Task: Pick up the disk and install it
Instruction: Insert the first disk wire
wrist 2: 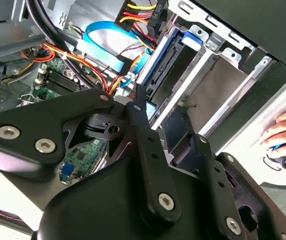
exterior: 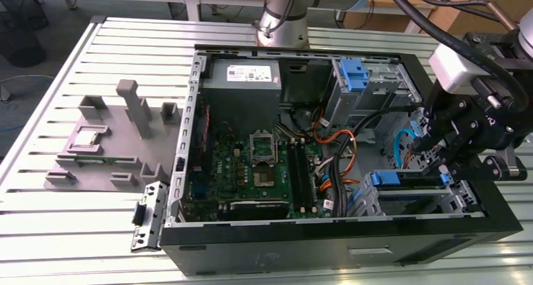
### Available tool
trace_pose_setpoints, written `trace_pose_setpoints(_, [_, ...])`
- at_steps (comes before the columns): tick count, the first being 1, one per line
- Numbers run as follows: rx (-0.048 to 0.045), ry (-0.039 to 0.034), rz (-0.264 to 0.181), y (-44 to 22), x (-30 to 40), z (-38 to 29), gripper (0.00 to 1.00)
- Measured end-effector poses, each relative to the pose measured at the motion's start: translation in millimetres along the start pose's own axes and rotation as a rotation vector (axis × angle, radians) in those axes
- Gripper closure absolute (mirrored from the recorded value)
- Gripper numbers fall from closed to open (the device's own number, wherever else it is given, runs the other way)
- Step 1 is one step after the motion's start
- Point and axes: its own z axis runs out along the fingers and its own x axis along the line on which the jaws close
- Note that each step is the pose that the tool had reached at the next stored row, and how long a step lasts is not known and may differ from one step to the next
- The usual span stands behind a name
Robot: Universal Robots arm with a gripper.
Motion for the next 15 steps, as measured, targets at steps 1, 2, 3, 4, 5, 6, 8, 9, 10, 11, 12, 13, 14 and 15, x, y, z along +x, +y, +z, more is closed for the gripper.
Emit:
trace_pose_setpoints(1, [0.0000, -0.0155, 0.000, 0.0, 0.0, 0.0, 0.58])
trace_pose_setpoints(2, [0.0000, -0.0158, 0.000, 0.0, 0.0, 0.0, 0.58])
trace_pose_setpoints(3, [0.0000, -0.0158, 0.000, 0.0, 0.0, 0.0, 0.58])
trace_pose_setpoints(4, [0.0000, -0.0158, 0.000, 0.0, 0.0, -0.3, 0.58])
trace_pose_setpoints(5, [0.0000, -0.0159, 0.000, 0.0, 0.0, -0.6, 0.58])
trace_pose_setpoints(6, [-0.0001, -0.0160, 0.000, 0.0, 0.0, -0.6, 0.58])
trace_pose_setpoints(8, [0.0000, -0.0159, 0.000, 0.0, -0.1, -1.3, 0.58])
trace_pose_setpoints(9, [0.0000, -0.0158, 0.000, 0.0, -0.1, -1.4, 0.58])
trace_pose_setpoints(10, [0.0000, -0.0158, 0.000, 0.0, -0.1, -1.5, 0.58])
trace_pose_setpoints(11, [0.0000, -0.0156, 0.000, 0.0, -0.5, -1.6, 0.58])
trace_pose_setpoints(12, [0.0000, -0.0155, 0.000, 0.0, -0.9, -1.6, 0.58])
trace_pose_setpoints(13, [0.0000, -0.0157, 0.000, 0.0, -1.6, -1.4, 0.58])
trace_pose_setpoints(14, [0.0000, -0.0161, -0.001, 0.0, -2.4, -1.2, 0.58])
trace_pose_setpoints(15, [0.0000, -0.0164, -0.001, 0.0, -2.9, -1.2, 0.58])
